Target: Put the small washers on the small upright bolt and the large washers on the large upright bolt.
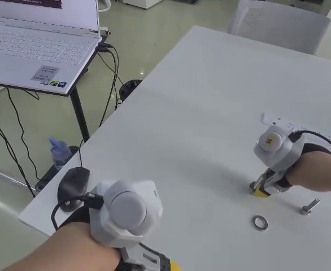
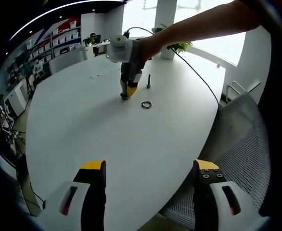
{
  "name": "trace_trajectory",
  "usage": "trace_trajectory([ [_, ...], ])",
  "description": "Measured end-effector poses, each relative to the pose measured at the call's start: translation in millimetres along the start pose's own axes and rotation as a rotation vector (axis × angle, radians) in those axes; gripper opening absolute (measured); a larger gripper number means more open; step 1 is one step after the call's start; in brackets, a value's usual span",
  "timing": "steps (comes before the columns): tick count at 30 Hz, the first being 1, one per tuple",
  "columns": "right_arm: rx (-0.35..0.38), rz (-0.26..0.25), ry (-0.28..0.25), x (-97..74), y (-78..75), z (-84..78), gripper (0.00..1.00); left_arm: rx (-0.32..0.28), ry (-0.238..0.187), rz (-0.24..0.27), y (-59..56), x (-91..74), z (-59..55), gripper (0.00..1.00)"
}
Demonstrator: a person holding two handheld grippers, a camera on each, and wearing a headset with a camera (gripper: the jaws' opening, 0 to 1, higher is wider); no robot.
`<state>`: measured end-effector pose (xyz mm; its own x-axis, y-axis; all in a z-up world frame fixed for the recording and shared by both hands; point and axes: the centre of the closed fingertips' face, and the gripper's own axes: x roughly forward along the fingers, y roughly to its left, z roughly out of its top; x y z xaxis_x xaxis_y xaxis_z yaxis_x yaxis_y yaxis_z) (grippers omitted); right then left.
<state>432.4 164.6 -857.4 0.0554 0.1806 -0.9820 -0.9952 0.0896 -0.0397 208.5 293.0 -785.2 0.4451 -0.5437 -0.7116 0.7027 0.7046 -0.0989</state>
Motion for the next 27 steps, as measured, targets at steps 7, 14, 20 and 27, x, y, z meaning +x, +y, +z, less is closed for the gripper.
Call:
trace_trajectory([
  [7,-0.017,0.005,-0.004,-0.6,1.8,-0.2,0.26,0.004,0.005,-0.007,0.1,0.8,-0.2,0.73],
  [14,-0.021,0.036,-0.022,-3.1,2.0,3.4,0.43,-0.001,0.000,-0.003,1.4,-0.7,-0.9,0.72],
  [20,-0.032,0.031,-0.032,-9.9,1.6,4.4,0.43,-0.002,-0.001,-0.005,-0.1,-1.5,-2.2,0.72],
  [27,-0.041,0.016,-0.050,-25.3,1.9,7.8,0.42,0.011,-0.002,-0.007,-0.7,-2.4,-0.4,0.71],
])
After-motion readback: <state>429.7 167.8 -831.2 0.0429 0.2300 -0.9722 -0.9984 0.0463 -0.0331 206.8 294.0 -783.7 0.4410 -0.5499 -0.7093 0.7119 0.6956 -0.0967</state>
